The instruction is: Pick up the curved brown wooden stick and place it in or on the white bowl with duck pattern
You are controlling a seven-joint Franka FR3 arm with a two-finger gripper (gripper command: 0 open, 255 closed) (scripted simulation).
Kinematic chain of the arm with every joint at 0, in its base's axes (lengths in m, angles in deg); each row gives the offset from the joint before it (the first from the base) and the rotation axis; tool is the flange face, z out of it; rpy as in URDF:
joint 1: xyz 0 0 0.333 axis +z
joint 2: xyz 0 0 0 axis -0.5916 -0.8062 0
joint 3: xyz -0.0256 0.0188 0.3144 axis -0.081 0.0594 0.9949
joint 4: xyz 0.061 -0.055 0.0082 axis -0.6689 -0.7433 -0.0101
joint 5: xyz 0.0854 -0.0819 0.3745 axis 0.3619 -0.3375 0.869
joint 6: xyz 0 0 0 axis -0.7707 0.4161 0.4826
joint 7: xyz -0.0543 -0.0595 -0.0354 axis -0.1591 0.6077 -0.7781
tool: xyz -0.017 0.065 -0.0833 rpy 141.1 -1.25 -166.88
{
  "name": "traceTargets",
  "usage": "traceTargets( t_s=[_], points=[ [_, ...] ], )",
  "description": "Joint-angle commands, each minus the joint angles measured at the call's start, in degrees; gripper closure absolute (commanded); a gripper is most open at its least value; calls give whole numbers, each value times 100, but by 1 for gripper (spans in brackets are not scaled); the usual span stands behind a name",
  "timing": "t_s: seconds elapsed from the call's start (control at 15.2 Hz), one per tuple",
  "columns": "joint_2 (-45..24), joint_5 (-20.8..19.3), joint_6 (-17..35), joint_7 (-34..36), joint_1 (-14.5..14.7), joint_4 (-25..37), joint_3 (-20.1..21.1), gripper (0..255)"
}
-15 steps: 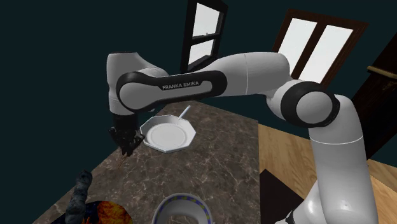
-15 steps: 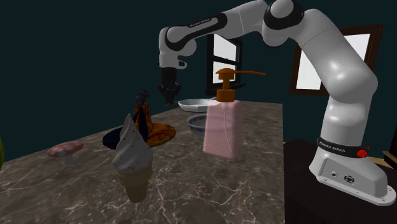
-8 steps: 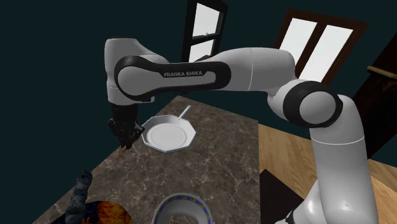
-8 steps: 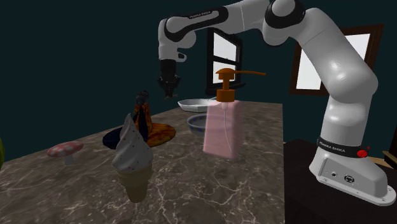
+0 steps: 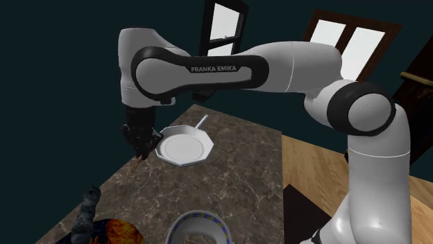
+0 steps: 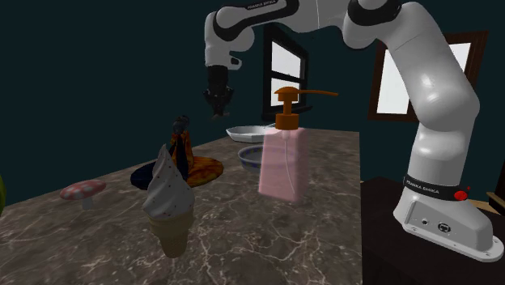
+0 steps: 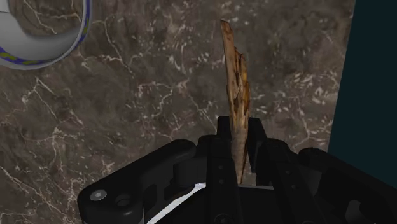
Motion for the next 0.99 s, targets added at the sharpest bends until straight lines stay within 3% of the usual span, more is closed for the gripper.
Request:
traceTargets(
  t_s=[0.0,0.46,0.92],
  points=[
    [494,196,302,52,-148,-761,113,255],
    [2128,1061,966,-17,-475,-2827,436,255],
    [3710,2095,1198,-218,-373,-4357,580,255]
  ],
)
